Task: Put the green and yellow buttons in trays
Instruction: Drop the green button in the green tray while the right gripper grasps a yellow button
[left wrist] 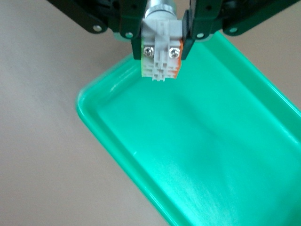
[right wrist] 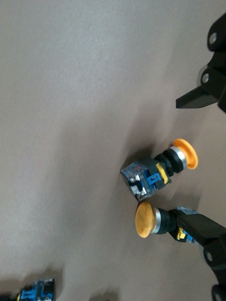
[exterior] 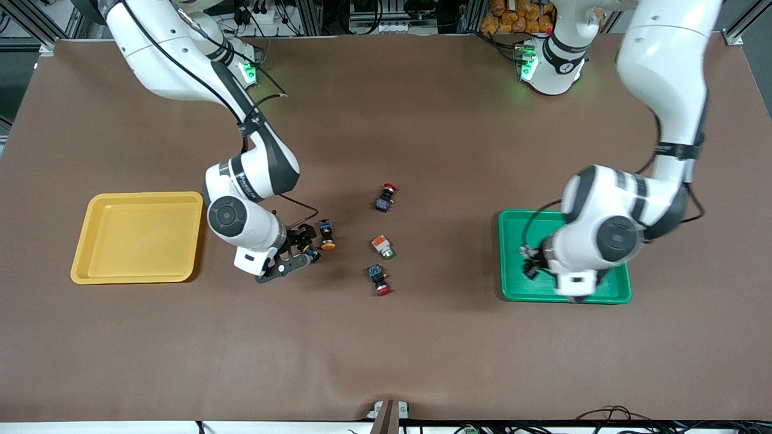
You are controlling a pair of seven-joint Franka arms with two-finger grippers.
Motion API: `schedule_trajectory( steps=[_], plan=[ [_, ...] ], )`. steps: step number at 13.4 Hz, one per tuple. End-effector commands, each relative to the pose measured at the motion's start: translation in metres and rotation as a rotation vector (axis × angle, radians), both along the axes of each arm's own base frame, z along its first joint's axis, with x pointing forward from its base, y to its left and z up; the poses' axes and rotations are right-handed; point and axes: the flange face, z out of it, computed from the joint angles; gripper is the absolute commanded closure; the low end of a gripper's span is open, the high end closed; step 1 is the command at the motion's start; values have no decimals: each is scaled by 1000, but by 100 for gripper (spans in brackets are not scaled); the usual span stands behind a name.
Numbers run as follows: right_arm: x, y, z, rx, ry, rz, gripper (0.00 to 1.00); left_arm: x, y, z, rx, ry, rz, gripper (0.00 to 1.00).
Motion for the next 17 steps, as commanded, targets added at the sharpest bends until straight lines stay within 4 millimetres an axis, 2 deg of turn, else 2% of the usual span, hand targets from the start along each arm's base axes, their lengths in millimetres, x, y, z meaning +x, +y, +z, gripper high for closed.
schedule_trajectory(
  steps=[1,3,5,7,10,11,12,13,14,15,17],
  plan=[
    [-2,3,-7,-26,-20,36,21,4,61,-6,-24,20,-66,100],
    [-4,5,-16,-36,-11,41,23,2,79,-16,-28,37,-92,100],
    [-6,8,-24,-31,-22,41,22,3,110,-19,-40,41,-98,100],
    [-12,7,-35,-25,-40,40,22,1,129,-44,-47,78,-85,100],
    [-21,9,-49,-15,-65,44,26,-2,160,-54,-59,82,-83,100],
    [-21,9,-51,-15,-65,46,31,0,173,-56,-67,70,-94,100],
    [-21,9,-51,-15,-63,45,41,1,178,-60,-70,58,-93,100],
    [-22,10,-51,-16,-62,47,60,2,173,-60,-69,54,-101,95],
    [-23,11,-52,-17,-59,47,87,3,169,-59,-68,51,-105,87],
    [-23,11,-51,-18,-56,47,100,3,167,-61,-70,54,-108,76],
    [-20,8,-49,-18,-54,43,100,3,164,-65,-70,52,-114,65]
  ],
)
